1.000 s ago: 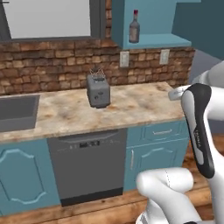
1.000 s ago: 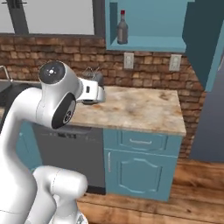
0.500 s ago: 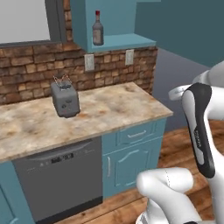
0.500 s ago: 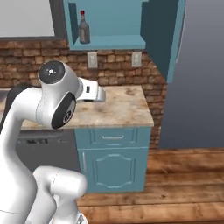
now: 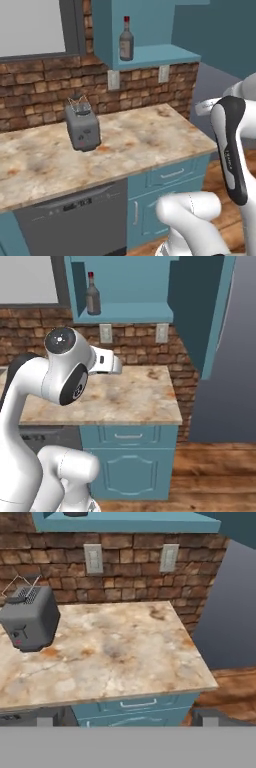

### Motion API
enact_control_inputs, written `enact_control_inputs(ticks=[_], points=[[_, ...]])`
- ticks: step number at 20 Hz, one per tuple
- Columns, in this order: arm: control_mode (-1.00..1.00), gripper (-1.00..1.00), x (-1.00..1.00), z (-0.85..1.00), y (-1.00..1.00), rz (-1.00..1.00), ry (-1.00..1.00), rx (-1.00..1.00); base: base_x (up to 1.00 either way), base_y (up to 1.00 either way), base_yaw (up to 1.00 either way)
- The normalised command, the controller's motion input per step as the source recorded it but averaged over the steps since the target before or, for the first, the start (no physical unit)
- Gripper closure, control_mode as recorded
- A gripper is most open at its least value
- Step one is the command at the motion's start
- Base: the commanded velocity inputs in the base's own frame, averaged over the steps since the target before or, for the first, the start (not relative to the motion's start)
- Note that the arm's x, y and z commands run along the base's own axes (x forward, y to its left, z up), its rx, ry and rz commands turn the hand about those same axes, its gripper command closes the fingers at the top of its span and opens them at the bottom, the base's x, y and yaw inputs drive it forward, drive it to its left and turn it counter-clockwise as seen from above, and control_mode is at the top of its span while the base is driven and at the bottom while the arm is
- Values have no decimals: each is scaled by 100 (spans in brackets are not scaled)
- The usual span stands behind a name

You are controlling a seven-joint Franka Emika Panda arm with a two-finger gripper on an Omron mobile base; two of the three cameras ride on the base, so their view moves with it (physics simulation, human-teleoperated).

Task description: Get the candle and the liquor from the cabinet and move them to the dining counter.

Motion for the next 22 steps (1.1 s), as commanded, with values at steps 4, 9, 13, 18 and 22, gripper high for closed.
enact_control_inputs(ticks=[4, 9, 13, 18, 22], points=[[100, -100, 0, 0, 0, 0, 0, 0, 69, -26, 21], [100, -100, 0, 0, 0, 0, 0, 0, 74, -31, 23], [100, -100, 0, 0, 0, 0, 0, 0, 65, -25, 26], [100, -100, 0, 0, 0, 0, 0, 0, 70, -7, 25], [100, -100, 0, 0, 0, 0, 0, 0, 25, -10, 13]])
